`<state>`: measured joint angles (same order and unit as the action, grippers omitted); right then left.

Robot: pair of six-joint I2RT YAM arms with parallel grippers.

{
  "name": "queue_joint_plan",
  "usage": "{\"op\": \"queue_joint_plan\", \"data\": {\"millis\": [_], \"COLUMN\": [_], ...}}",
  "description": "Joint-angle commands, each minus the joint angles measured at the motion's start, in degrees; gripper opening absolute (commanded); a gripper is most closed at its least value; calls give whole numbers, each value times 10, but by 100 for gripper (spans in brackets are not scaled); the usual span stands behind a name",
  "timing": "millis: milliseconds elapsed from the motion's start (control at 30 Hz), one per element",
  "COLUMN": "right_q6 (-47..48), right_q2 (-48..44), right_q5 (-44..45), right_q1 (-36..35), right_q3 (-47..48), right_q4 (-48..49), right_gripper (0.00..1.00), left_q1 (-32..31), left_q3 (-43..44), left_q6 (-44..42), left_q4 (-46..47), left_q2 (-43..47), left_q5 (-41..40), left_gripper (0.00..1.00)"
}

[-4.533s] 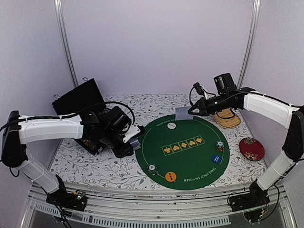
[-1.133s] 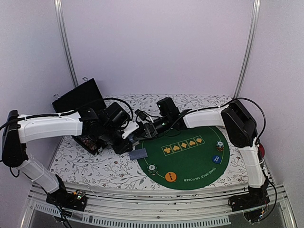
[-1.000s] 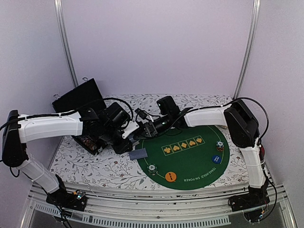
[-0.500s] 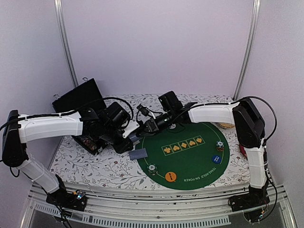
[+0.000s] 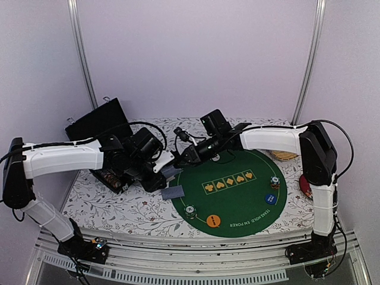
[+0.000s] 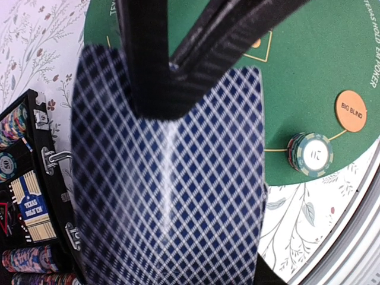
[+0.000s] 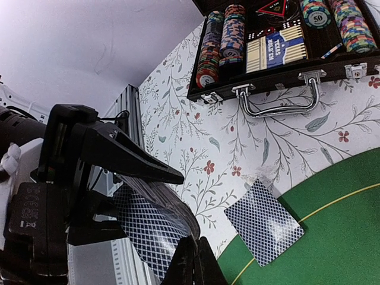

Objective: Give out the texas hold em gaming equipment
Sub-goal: Pick up the poker card from the face-down deck piles.

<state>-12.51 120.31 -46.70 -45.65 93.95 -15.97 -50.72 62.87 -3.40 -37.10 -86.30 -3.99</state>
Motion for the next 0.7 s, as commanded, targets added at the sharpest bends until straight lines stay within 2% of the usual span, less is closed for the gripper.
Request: {"op": "queue_joint_plan", "data": {"millis": [0,200,400,667], "right_q6": [18,23,6,-70], "right_q2": [-43,-90,-157,-345], "right_q5": [32,45,60,157], "right_q1": [8,25,64,145], "right_q3": [-1,-23,-87,-299], "right_q4": [-14,-18,-13,-76], "right_gripper": [2,2,2,2], "left_q1": [1,0,1,1], "left_q3": [0,-3,-5,-7], "left_q6": [0,3,3,-9], "left_q4": [5,4,6,21], "left_q2": [2,9,11,10], "left_q5": [10,10,5,6], "left_gripper": [43,43,43,43]}}
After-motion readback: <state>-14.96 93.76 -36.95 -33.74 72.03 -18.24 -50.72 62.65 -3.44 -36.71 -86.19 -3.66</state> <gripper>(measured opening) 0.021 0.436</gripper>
